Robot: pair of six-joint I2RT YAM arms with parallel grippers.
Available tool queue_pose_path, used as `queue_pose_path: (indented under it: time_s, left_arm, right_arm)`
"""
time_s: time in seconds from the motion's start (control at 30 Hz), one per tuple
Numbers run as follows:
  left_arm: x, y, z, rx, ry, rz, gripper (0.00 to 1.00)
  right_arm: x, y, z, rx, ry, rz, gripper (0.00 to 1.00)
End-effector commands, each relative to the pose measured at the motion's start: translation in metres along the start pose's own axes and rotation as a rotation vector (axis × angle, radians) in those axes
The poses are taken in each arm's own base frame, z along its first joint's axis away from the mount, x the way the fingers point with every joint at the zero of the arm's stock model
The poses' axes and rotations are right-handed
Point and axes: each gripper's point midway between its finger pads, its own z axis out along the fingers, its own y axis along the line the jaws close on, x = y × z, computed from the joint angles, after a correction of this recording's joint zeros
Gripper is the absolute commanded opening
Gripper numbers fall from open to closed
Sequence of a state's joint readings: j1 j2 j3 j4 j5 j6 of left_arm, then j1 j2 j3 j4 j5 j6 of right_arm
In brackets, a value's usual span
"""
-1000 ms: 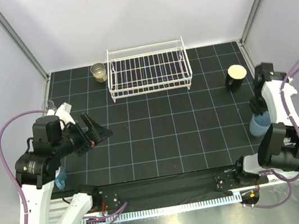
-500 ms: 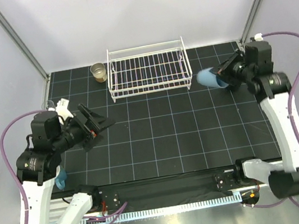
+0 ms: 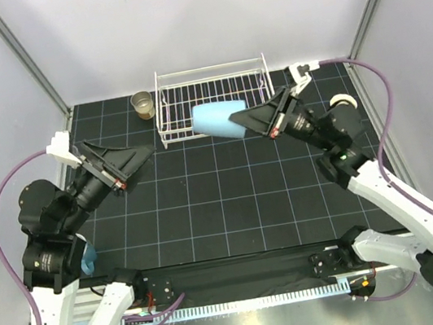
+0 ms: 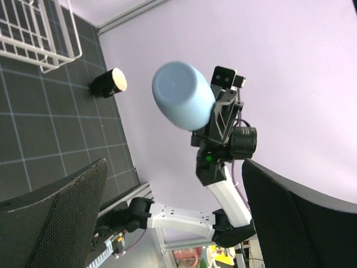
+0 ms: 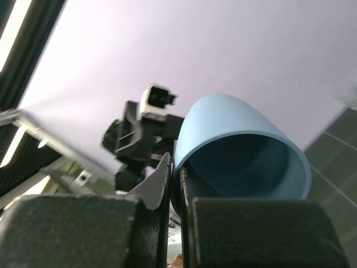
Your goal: Load the cups into the dish rack
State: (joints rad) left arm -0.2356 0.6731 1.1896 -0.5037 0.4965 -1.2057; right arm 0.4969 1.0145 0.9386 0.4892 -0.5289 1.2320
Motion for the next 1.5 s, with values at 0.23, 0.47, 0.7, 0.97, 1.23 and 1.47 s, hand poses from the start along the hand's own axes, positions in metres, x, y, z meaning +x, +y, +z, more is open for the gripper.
queue_pose_path:
  time_s: [0.23,0.47,0.7,0.97,1.23,1.47]
  left_arm:
    - [-0.022,-0.045,0.0,0.154,-0.08,0.103,1.0]
    - [-0.027,-0.042,-0.001,0.195,-0.142,0.095,1.0]
    - [-0.036,-0.033,0.005,0.213,-0.206,0.066,1.0]
    - [-0.049,-0.028,0.017,0.199,-0.247,0.061,1.0]
    - [-0.065,-0.032,0.024,0.218,-0.308,0.031,1.0]
    - [-0.068,-0.031,0.031,0.24,-0.307,0.012,0.9]
  right_arm:
    - [0.004,0.106,0.033,-0.397,-0.112,-0.025,0.04]
    - [0.006,0.109,0.051,-0.366,-0.139,0.03,0.04]
    - [0.019,0.094,0.069,-0.28,-0.127,0.068,0.04]
    - [0.02,0.096,0.088,-0.268,-0.114,0.135,0.04]
    - [0.027,0.09,0.102,-0.26,-0.103,0.179,0.04]
    - [0.035,0.084,0.119,-0.285,-0.07,0.22,0.04]
